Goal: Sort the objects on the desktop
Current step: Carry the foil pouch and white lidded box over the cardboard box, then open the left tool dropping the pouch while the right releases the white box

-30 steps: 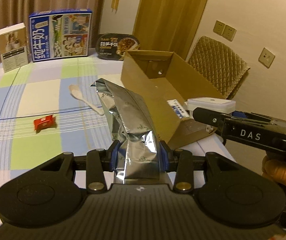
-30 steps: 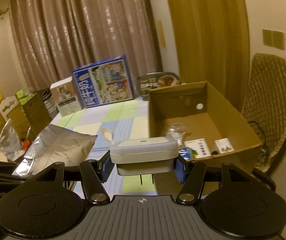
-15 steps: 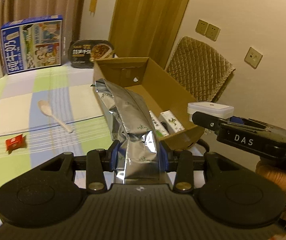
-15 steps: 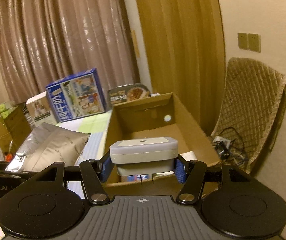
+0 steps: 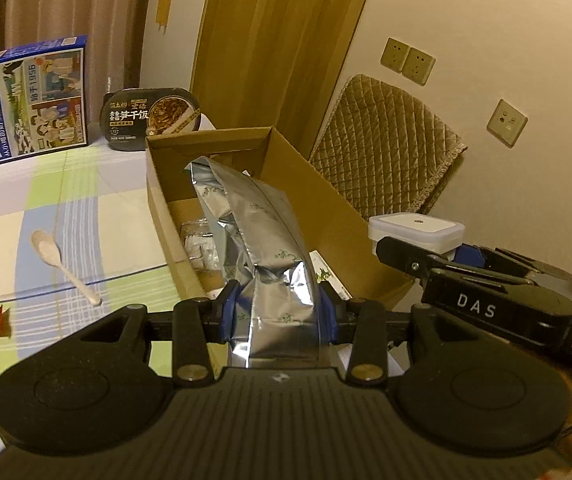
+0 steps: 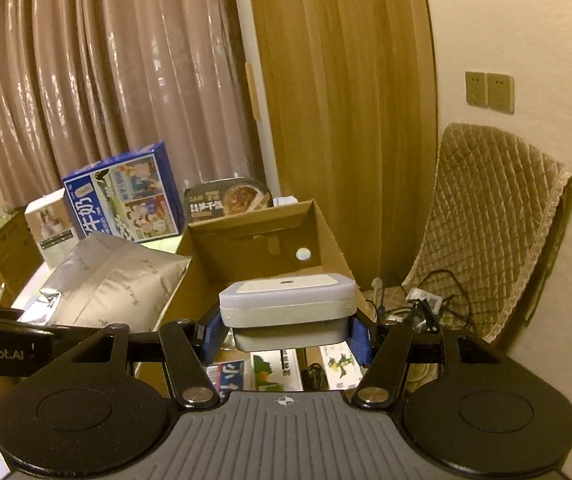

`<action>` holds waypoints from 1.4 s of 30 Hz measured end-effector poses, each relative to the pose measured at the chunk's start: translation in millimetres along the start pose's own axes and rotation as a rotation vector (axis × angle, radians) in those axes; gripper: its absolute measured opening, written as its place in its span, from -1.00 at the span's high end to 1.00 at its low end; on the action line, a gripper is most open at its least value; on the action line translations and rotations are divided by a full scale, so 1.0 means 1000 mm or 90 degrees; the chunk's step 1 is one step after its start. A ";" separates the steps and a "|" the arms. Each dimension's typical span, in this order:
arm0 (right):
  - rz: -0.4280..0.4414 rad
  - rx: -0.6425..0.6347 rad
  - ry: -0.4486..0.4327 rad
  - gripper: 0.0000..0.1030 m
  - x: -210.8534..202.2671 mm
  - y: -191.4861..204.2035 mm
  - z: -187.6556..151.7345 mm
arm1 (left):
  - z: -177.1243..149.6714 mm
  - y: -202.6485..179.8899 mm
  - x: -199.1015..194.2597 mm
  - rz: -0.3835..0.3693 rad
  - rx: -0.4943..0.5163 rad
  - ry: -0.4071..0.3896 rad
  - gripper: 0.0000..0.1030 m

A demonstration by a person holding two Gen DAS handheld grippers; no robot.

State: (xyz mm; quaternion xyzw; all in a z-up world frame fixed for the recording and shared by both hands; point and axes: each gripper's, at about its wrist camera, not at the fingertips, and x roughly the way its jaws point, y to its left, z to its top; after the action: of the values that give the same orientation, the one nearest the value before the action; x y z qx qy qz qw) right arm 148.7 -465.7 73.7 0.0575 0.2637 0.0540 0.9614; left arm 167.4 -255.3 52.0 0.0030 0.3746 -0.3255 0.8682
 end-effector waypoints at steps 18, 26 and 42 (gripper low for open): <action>-0.003 -0.019 0.018 -0.12 0.043 -0.013 0.014 | 0.027 0.009 0.045 -0.002 -0.019 0.002 0.31; -0.005 -0.011 0.033 -0.12 0.061 -0.022 0.012 | 0.039 0.016 0.064 0.000 -0.031 0.003 0.31; 0.000 -0.008 0.044 -0.12 0.068 -0.022 0.005 | 0.029 0.039 0.073 0.028 -0.060 -0.009 -0.02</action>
State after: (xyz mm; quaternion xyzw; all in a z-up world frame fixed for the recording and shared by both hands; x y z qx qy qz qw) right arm 210.9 -478.9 41.3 0.0498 0.2967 0.0576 0.9519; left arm 245.4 -273.3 15.9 -0.0318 0.3833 -0.2881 0.8770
